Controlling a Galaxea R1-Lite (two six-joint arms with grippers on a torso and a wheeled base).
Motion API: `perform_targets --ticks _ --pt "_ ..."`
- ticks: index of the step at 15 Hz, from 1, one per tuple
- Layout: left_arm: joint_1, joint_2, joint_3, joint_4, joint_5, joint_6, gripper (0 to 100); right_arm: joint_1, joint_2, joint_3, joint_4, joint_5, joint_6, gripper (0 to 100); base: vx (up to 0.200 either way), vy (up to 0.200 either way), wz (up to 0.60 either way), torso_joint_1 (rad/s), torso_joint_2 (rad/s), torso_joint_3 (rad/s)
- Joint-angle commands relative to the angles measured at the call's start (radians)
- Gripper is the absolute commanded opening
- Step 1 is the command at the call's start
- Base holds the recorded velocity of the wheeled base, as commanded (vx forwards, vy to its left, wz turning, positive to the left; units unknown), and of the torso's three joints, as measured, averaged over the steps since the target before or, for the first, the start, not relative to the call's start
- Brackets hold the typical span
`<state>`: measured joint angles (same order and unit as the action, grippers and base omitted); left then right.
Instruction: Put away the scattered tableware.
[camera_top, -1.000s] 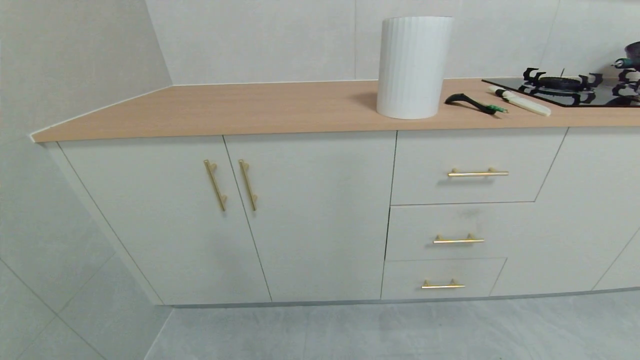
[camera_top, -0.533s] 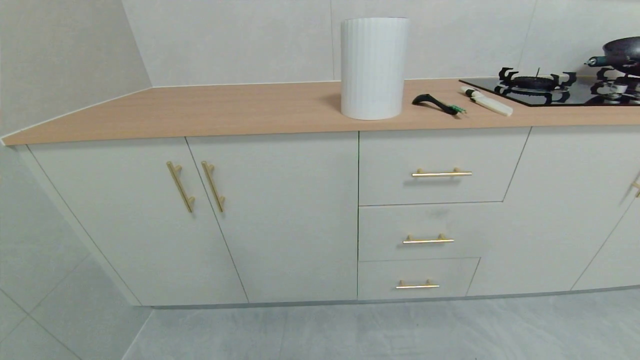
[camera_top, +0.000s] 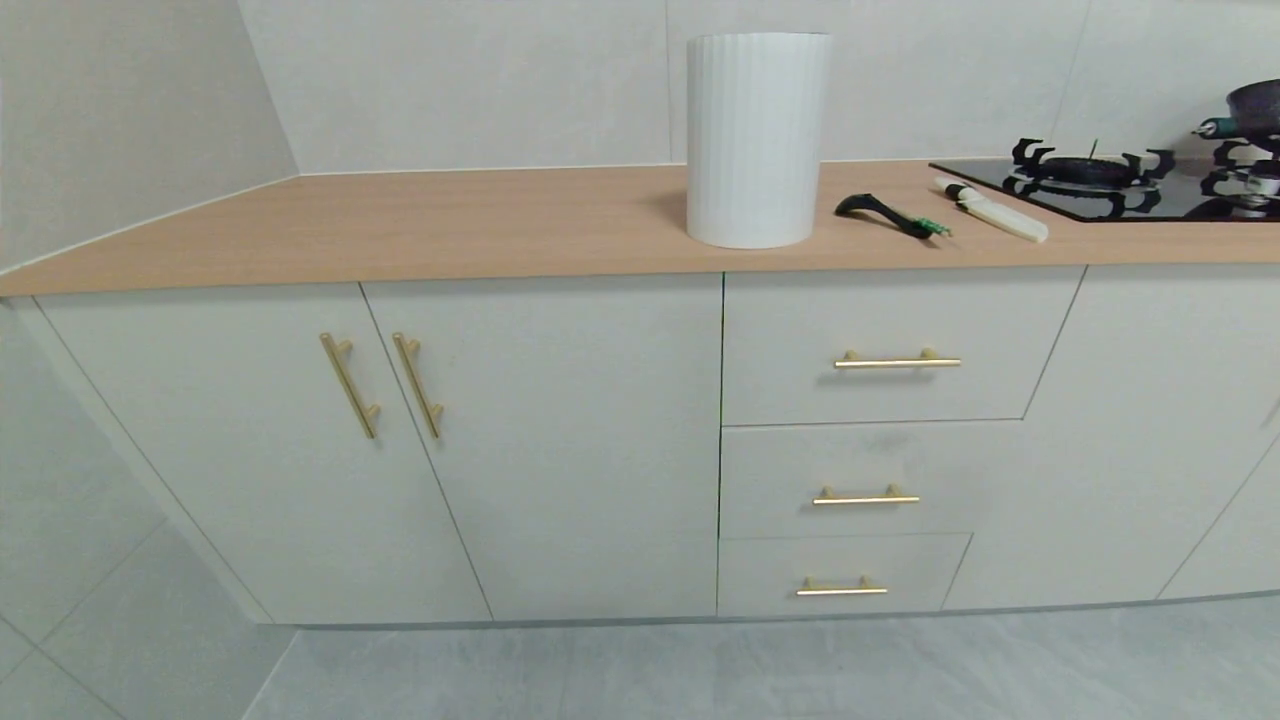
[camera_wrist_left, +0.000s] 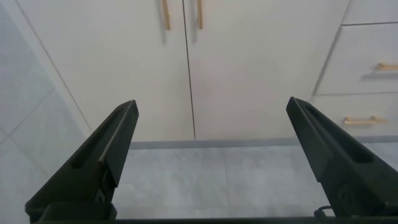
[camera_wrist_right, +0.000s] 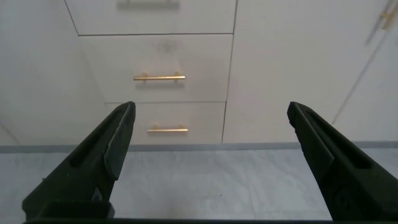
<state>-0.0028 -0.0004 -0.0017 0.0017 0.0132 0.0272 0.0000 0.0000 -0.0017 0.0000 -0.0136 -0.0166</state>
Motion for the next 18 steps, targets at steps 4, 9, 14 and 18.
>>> perform_targets --ticks 4,9,14,18 --pt "0.0 0.0 0.0 0.0 0.001 -0.016 100 0.0 0.002 0.0 0.0 0.001 0.0 100 0.0 0.0 0.0 0.0 0.0 0.0" --pt "0.0 0.0 0.0 0.0 0.001 -0.029 100 0.0 0.002 0.0 0.0 0.011 0.0 100 0.0 0.0 0.0 0.0 0.0 0.0" --pt "0.0 0.0 0.0 0.0 0.001 -0.029 100 0.074 0.387 -0.293 0.026 0.116 0.086 100 0.0 0.0 0.0 0.0 0.0 0.0" --pt "0.0 0.0 0.0 0.0 0.001 -0.029 100 0.123 0.973 -0.563 0.014 0.113 0.073 100 0.0 0.0 0.0 0.0 0.0 0.0"
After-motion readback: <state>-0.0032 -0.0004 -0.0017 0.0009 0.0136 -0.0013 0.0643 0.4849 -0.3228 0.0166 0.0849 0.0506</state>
